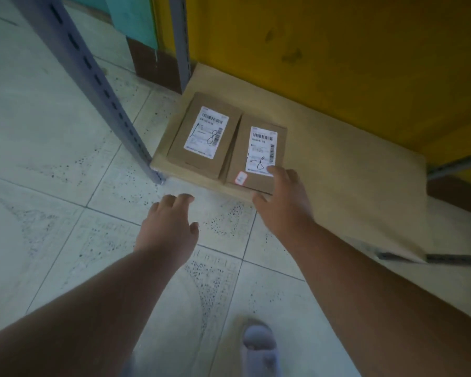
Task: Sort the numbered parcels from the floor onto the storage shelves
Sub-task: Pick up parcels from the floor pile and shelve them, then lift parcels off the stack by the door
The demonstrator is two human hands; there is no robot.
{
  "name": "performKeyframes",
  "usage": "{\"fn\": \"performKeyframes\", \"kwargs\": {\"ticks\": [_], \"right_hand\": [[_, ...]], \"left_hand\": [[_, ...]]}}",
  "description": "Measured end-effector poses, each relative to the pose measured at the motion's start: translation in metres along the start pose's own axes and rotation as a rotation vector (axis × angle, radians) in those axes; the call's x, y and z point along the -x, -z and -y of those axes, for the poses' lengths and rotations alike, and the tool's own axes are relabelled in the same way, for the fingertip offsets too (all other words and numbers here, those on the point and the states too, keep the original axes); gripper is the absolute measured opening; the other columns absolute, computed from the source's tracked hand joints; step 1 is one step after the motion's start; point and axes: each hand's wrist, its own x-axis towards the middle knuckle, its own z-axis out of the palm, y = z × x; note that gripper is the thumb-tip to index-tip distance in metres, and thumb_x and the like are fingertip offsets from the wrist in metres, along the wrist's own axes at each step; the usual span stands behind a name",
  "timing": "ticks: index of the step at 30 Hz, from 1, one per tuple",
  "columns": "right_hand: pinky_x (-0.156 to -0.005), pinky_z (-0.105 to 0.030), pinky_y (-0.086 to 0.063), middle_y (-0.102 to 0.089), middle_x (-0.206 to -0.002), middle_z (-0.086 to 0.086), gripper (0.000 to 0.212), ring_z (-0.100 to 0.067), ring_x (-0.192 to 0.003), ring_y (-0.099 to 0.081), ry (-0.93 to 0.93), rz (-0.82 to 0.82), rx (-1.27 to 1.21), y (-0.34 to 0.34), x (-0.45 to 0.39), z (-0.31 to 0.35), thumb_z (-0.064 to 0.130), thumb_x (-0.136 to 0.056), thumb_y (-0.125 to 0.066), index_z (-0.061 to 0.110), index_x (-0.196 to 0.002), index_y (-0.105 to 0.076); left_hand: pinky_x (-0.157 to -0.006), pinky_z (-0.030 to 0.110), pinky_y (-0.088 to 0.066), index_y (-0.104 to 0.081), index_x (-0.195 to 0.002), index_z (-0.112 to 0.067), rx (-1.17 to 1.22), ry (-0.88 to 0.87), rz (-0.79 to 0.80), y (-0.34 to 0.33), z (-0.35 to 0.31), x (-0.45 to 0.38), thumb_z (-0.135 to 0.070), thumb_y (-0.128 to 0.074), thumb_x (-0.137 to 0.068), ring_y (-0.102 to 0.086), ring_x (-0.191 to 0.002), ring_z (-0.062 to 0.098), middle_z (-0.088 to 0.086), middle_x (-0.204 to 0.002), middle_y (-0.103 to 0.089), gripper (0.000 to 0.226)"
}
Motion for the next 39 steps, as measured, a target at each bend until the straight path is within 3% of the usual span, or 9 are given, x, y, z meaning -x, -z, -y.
{"fn": "performKeyframes", "kwargs": {"ticks": [6,9,15,22,27,33,39], "right_hand": [[-0.106,-0.044,-0.042,-0.048,-0.139,-0.007,0.055,-0.028,-0.132,-0.042,0.271,0.034,0.022,0.036,0.089,0.092,0.037,-0.09,-0.063,0.017,-0.138,-0.047],[-0.104,-0.039,-0.041,-0.05,-0.137,-0.006,0.055,-0.025,-0.128,-0.045,0.382,0.077,-0.014,0.056,0.139,0.163,0.036,-0.089,-0.065,0.016,-0.138,-0.048],[-0.098,-0.031,-0.044,-0.051,-0.138,-0.005,0.056,-0.019,-0.125,-0.047,0.605,0.192,-0.016,0.13,0.241,0.333,0.04,-0.091,-0.064,0.017,-0.138,-0.046],[-0.095,-0.027,-0.046,-0.055,-0.132,-0.002,0.053,-0.016,-0.118,-0.053,0.878,0.223,-0.067,0.203,0.323,0.53,0.043,-0.088,-0.066,0.019,-0.134,-0.051],[-0.093,-0.022,-0.042,-0.056,-0.129,0.0,0.053,-0.013,-0.116,-0.053,1.006,0.183,-0.115,0.213,0.311,0.647,0.043,-0.088,-0.067,0.02,-0.132,-0.052],[-0.089,-0.018,-0.035,-0.054,-0.133,0.0,0.053,-0.013,-0.119,-0.051,1.09,0.152,-0.135,0.212,0.24,0.779,0.048,-0.087,-0.065,0.024,-0.133,-0.053],[-0.089,-0.027,-0.039,-0.056,-0.131,-0.003,0.052,-0.019,-0.116,-0.053,1.191,0.19,-0.155,0.205,0.186,0.959,0.045,-0.086,-0.065,0.021,-0.132,-0.055]], "left_hand": [[-0.101,0.04,-0.046,-0.041,-0.144,-0.027,0.038,0.077,-0.049,0.067,0.026,0.096,-0.029,-0.059,-0.094,-0.046,-0.126,0.024,0.001,-0.138,-0.05,0.053],[-0.102,0.038,-0.043,-0.042,-0.143,-0.028,0.065,0.15,-0.071,0.118,0.054,0.153,-0.03,-0.058,-0.094,-0.044,-0.129,0.024,0.0,-0.141,-0.048,0.052],[-0.101,0.041,-0.047,-0.047,-0.14,-0.027,0.209,0.331,-0.189,0.261,0.113,0.278,-0.029,-0.062,-0.092,-0.048,-0.126,0.024,0.0,-0.138,-0.052,0.05],[-0.095,0.039,-0.051,-0.053,-0.136,-0.024,0.222,0.403,-0.342,0.437,0.182,0.388,-0.029,-0.066,-0.091,-0.055,-0.118,0.024,0.003,-0.132,-0.058,0.047],[-0.095,0.04,-0.05,-0.051,-0.136,-0.025,0.255,0.476,-0.456,0.518,0.234,0.371,-0.031,-0.065,-0.09,-0.054,-0.118,0.023,0.0,-0.131,-0.057,0.048],[-0.094,0.037,-0.05,-0.052,-0.135,-0.026,0.261,0.522,-0.504,0.608,0.303,0.301,-0.032,-0.065,-0.09,-0.057,-0.114,0.02,-0.002,-0.128,-0.058,0.047],[-0.094,0.038,-0.051,-0.049,-0.137,-0.027,0.309,0.66,-0.576,0.723,0.403,0.242,-0.037,-0.065,-0.09,-0.056,-0.114,0.02,-0.002,-0.129,-0.056,0.05]]}}
